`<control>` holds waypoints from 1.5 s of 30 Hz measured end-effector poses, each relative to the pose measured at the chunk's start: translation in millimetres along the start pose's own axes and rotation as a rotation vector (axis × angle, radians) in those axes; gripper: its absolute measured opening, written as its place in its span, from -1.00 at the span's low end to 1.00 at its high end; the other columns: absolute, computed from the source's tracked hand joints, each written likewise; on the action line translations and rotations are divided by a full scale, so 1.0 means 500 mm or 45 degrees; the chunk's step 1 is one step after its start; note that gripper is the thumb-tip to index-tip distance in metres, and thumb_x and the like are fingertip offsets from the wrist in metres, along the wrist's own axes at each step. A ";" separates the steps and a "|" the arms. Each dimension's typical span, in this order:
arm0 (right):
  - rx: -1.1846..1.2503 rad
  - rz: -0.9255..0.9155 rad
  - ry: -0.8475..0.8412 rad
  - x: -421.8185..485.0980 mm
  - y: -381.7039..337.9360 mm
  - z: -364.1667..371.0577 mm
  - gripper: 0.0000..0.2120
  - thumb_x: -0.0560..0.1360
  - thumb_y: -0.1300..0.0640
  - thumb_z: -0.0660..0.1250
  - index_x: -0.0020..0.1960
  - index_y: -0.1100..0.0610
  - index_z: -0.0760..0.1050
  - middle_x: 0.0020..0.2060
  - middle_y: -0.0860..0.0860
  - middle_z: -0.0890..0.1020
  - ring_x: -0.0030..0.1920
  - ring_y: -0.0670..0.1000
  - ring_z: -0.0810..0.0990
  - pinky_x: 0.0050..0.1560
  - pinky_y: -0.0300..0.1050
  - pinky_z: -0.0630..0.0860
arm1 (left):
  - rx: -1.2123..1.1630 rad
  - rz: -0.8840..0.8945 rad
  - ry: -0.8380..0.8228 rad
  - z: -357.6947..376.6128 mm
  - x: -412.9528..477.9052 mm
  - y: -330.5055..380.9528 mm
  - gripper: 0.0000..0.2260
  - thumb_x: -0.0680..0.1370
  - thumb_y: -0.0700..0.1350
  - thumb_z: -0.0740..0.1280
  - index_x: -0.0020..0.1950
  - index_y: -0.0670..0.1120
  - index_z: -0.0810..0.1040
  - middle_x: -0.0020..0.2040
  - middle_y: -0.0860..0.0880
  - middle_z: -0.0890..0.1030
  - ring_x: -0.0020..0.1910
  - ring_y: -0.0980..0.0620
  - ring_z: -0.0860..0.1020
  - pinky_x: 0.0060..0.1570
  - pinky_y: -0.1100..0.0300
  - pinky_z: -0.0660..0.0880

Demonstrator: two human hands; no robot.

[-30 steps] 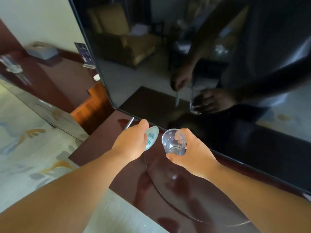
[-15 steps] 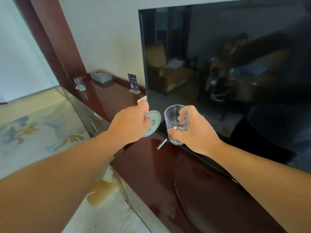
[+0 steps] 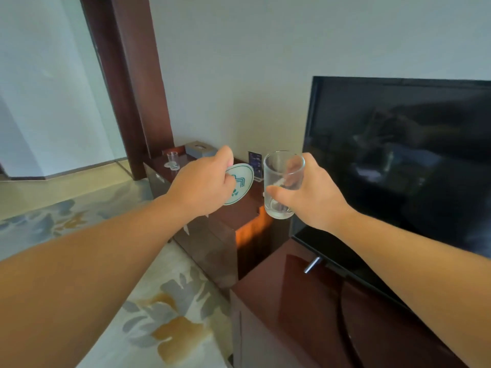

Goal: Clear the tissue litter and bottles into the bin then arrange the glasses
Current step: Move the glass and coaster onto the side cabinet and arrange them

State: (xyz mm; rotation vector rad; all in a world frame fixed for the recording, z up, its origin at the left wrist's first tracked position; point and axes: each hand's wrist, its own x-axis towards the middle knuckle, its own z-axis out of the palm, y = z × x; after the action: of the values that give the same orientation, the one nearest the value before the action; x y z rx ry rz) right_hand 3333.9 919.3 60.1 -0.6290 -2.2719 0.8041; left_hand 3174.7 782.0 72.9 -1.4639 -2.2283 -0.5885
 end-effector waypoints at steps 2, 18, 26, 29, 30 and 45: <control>0.024 -0.007 0.001 0.017 -0.040 0.041 -0.46 0.30 -0.17 0.48 0.14 -0.02 0.34 -0.07 -0.13 0.56 -0.10 -0.11 0.57 -0.02 -0.06 0.57 | 0.013 -0.018 0.020 -0.025 -0.008 -0.056 -0.92 0.53 -0.13 0.18 -0.09 -0.06 0.26 -0.37 -0.04 0.47 -0.40 -0.11 0.45 -0.45 0.09 0.30; 0.111 -0.041 -0.188 0.205 -0.159 0.342 -0.50 0.35 -0.14 0.48 0.15 0.00 0.35 -0.03 -0.08 0.58 -0.05 -0.07 0.57 -0.19 -0.24 0.42 | 0.068 -0.310 -0.025 -0.045 -0.034 -0.416 -0.93 0.57 -0.09 0.16 -0.08 -0.03 0.27 -0.26 -0.03 0.57 -0.38 0.03 0.51 -0.50 0.17 0.32; 0.173 -0.103 -0.210 0.411 -0.148 0.455 -0.52 0.35 -0.10 0.48 0.13 0.02 0.35 -0.08 -0.08 0.57 -0.08 -0.08 0.56 -0.15 -0.21 0.44 | 0.125 -0.339 -0.005 0.009 0.118 -0.565 -0.91 0.59 -0.07 0.16 -0.08 -0.04 0.27 -0.15 -0.08 0.62 -0.31 0.00 0.56 -0.47 0.08 0.50; 0.173 -0.088 -0.231 0.502 -0.135 0.499 -0.52 0.36 -0.10 0.48 0.13 0.02 0.34 -0.10 -0.12 0.56 -0.10 -0.12 0.55 -0.16 -0.20 0.45 | 0.126 -0.360 -0.028 0.041 0.180 -0.620 -0.92 0.59 -0.09 0.15 -0.06 -0.05 0.27 -0.14 -0.07 0.61 -0.30 0.00 0.54 -0.48 0.11 0.42; 0.170 -0.089 -0.236 0.530 -0.129 0.514 -0.53 0.36 -0.10 0.48 0.13 0.01 0.34 -0.11 -0.13 0.55 -0.11 -0.14 0.54 -0.18 -0.22 0.44 | 0.123 -0.367 -0.029 0.052 0.199 -0.639 -0.93 0.59 -0.09 0.14 -0.06 -0.05 0.27 -0.14 -0.07 0.61 -0.30 -0.01 0.54 -0.47 0.10 0.42; 0.071 0.081 -0.181 0.829 -0.051 0.742 -0.52 0.33 -0.10 0.49 0.11 -0.01 0.35 -0.15 -0.15 0.55 -0.15 -0.15 0.55 -0.20 -0.20 0.46 | -0.039 -0.276 -0.133 0.254 0.443 -0.939 -0.90 0.59 -0.09 0.16 -0.09 -0.03 0.26 -0.21 -0.03 0.56 -0.35 0.02 0.50 -0.47 0.15 0.34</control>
State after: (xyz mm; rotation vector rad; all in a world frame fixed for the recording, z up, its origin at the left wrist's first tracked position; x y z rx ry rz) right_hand 2786.5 1014.5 20.1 -0.6392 -2.3579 0.9673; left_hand 2646.4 849.6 31.6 -1.3039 -2.4904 -0.6284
